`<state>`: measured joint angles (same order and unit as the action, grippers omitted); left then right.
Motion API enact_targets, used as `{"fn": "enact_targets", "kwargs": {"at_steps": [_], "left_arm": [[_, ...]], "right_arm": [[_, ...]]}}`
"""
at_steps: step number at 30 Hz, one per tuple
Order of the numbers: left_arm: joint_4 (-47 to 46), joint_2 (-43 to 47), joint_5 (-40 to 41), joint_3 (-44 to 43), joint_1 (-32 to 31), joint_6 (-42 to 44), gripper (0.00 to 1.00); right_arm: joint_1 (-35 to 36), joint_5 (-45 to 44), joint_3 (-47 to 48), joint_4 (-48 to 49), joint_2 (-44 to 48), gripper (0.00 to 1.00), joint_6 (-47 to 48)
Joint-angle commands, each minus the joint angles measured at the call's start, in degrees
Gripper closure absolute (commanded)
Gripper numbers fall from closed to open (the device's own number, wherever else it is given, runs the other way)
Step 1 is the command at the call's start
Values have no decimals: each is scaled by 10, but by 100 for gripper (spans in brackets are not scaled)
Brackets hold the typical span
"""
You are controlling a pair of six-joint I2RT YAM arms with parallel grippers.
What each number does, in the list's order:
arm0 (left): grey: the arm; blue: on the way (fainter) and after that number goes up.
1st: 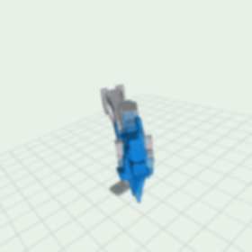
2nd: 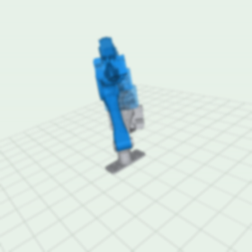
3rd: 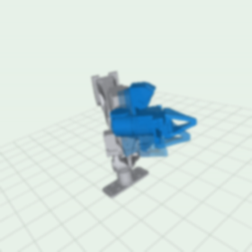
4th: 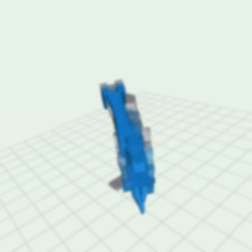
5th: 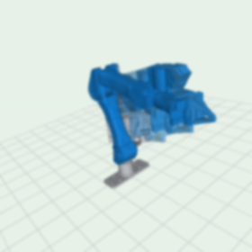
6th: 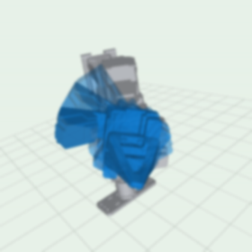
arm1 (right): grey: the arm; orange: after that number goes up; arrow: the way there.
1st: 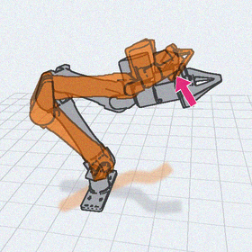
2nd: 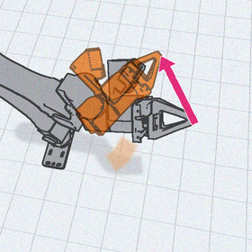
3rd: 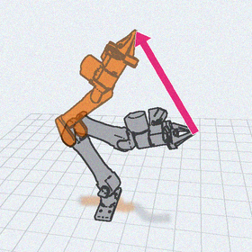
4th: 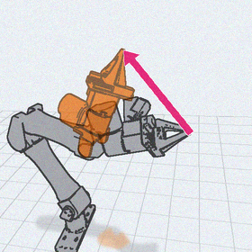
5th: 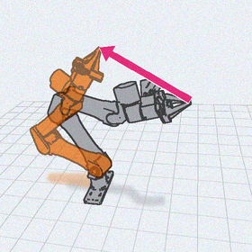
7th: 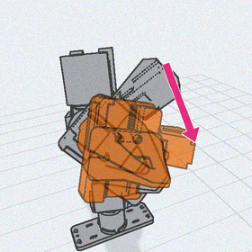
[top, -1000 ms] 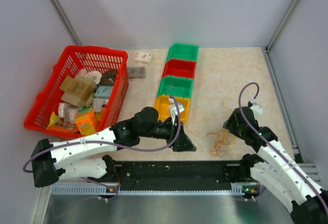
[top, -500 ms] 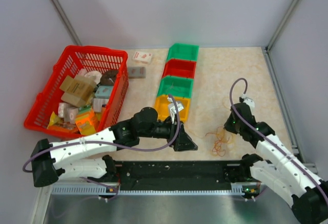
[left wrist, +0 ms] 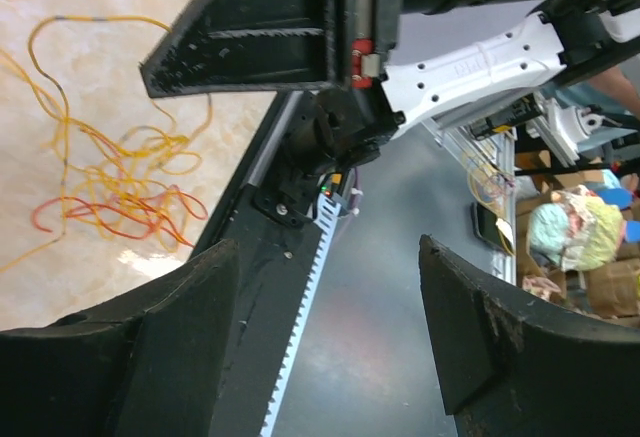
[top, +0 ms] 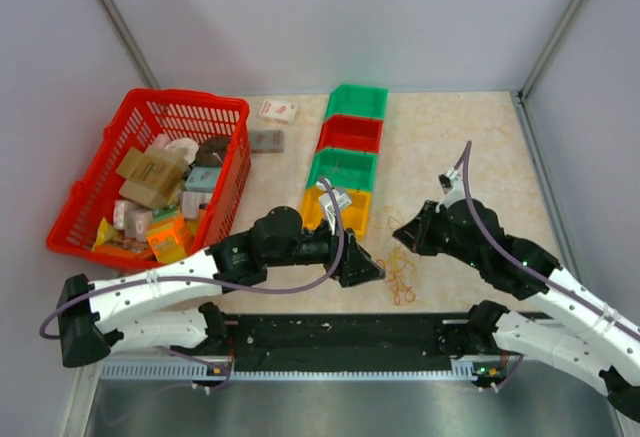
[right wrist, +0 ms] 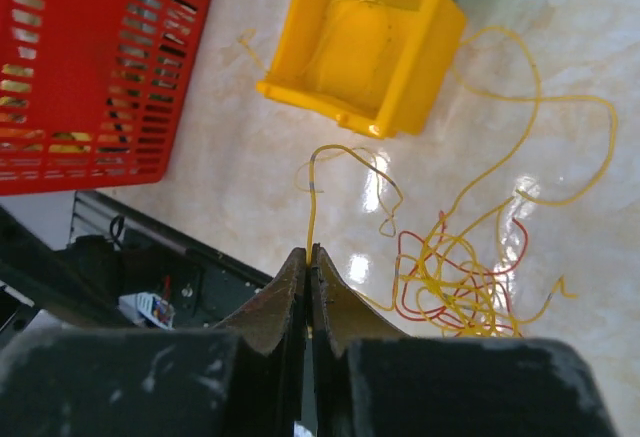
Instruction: Untangle the cables
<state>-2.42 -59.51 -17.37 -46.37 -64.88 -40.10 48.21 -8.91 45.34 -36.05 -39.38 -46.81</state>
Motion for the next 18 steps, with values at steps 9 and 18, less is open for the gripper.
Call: {"fn": "enact_targets", "kwargs": {"at_steps": [9,18], "left_arm": [[63,4,83,-85,-2,96,14],[-19,-94,119,-92,-2,97,18]], "right_arm": [[8,134,188,118,5,100,30],[7,224,187,255,-5,100,-43]]}}
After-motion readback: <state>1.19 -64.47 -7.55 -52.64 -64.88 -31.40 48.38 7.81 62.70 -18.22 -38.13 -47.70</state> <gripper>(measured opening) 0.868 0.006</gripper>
